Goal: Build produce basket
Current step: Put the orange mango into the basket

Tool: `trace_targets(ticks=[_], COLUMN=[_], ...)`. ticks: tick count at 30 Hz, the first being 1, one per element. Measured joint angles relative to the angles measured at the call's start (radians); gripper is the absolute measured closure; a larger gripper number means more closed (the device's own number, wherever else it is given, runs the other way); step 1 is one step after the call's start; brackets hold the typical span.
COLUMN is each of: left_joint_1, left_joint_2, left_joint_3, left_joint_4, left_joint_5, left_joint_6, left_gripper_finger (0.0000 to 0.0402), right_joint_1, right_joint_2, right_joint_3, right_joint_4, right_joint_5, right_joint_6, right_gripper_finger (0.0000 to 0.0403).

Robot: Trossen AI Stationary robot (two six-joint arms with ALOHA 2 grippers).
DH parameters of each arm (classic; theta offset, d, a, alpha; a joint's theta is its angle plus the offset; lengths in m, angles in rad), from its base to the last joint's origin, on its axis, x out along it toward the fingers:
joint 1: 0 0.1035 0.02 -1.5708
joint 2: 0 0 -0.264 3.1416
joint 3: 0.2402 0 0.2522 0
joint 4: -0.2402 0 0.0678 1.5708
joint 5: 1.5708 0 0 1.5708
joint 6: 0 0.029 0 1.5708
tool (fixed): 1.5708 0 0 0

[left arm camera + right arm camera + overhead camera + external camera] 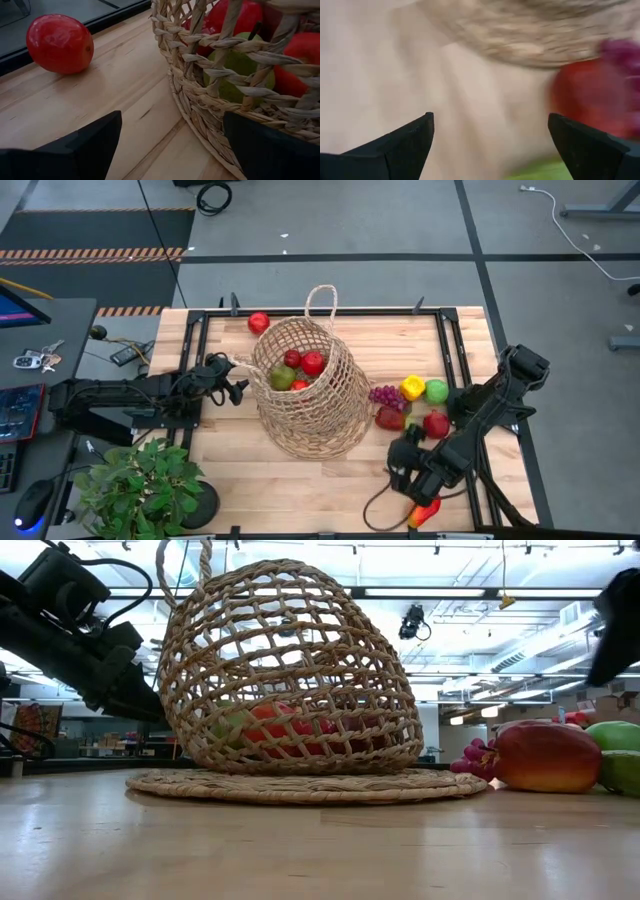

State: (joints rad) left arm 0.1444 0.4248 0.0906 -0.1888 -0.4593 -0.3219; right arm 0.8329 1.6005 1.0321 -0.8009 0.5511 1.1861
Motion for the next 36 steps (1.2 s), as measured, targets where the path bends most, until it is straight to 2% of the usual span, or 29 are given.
trace_targets(ticks=[2,4,7,9,16,27,32,36], left_joint_1=[0.0,0.0,0.0,0.0,0.0,0.0,0.0,0.0], left_joint_2=[0.0,0.0,0.0,0.0,0.0,0.0,0.0,0.0], left_joint_3=[0.0,0.0,0.0,0.0,0.0,0.0,0.0,0.0], left_joint_4=[0.0,0.0,0.0,0.0,0.0,0.0,0.0,0.0], left_joint_5=[0.0,0.0,0.0,0.0,0.0,0.0,0.0,0.0], left_joint_6=[0.0,0.0,0.0,0.0,0.0,0.0,0.0,0.0], left_gripper_finger=[0.0044,0.0044,0.0044,0.0044,0.0044,0.0044,0.0044,0.0044], right_joint_1=[0.012,0.016,0.016,0.021,0.048,0.074,0.082,0.119], right_joint_2=[0.0,0.0,0.0,0.0,0.0,0.003,0.003,0.003], right_joint_3=[0.0,0.016,0.078,0.124,0.259,0.216,0.215,0.215], right_joint_4=[0.07,0.091,0.091,0.07,-0.027,-0.034,-0.076,-0.036], right_joint_5=[-0.052,-0.167,-0.322,-0.374,-0.376,-0.379,-0.387,-0.388], right_joint_6=[-0.054,-0.074,-0.022,-0.011,-0.067,-0.376,-0.489,-0.607], right_gripper_finger=[0.0009,0.0009,0.0013,0.0015,0.0026,0.003,0.0042,0.0056])
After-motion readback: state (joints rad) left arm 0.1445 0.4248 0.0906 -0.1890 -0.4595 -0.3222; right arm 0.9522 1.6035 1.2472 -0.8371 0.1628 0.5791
